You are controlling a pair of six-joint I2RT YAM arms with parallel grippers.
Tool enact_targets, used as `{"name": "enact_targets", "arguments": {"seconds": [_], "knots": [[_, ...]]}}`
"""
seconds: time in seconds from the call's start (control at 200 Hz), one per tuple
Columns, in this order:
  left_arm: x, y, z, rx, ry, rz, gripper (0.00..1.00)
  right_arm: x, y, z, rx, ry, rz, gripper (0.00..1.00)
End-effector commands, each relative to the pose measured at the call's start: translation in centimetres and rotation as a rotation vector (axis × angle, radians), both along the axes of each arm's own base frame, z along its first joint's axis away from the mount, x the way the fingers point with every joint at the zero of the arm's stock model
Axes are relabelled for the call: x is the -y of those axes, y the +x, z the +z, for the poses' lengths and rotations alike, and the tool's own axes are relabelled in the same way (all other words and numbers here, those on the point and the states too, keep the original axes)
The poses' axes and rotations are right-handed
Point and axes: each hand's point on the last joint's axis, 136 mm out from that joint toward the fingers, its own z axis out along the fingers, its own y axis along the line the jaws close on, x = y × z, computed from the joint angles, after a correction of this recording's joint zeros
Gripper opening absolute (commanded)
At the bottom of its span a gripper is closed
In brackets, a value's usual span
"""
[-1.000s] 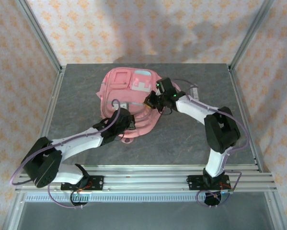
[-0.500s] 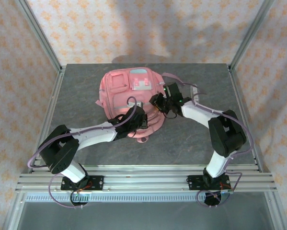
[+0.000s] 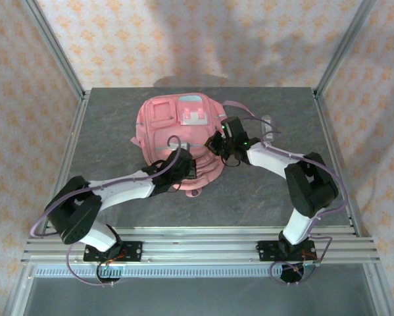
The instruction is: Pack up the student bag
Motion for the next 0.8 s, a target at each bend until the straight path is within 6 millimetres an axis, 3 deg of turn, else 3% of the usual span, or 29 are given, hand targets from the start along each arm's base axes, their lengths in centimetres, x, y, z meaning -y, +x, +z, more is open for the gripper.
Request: {"name": "enact_targets", "arguments": {"seconds": [0.0,0.16,0.24,0.4,0.531,0.556,0.671,0.796], "knots": [[-5.7,-1.4,-1.4,-0.04,0.076,0.12,0.0,1.9,2.1,1.5,0.063,-0.02,-0.061,0.0],[-12.0,-3.2,-2.5,-0.064,0.131,0.236,0.0,3.4,3.5,1.9,0.079,-0.027,-0.1,0.0],[-12.8,-3.7,-2.4,-0.057,0.12,0.24,0.0,3.7,4.4,2.3,0.093,-0.037,-0.105,0.0],[-10.1,-3.4,-1.8,-0.07,0.057,0.143,0.0,4.3,7.1,3.4,0.121,-0.062,-0.127,0.0],[-6.1,-2.4,0.0,-0.016,0.005,0.065,0.0,4.6,9.1,4.8,0.123,-0.056,-0.131,0.0],[-5.3,-2.2,0.2,-0.009,-0.005,0.052,0.0,4.5,9.2,5.2,0.128,-0.052,-0.13,0.06],[-2.1,-1.1,1.1,0.013,-0.041,0.006,0.0,4.1,7.9,6.0,0.123,-0.024,-0.115,0.34],[0.7,-0.4,1.3,0.015,-0.054,-0.048,0.0,4.6,5.0,4.5,0.07,-0.025,-0.101,0.42]]}}
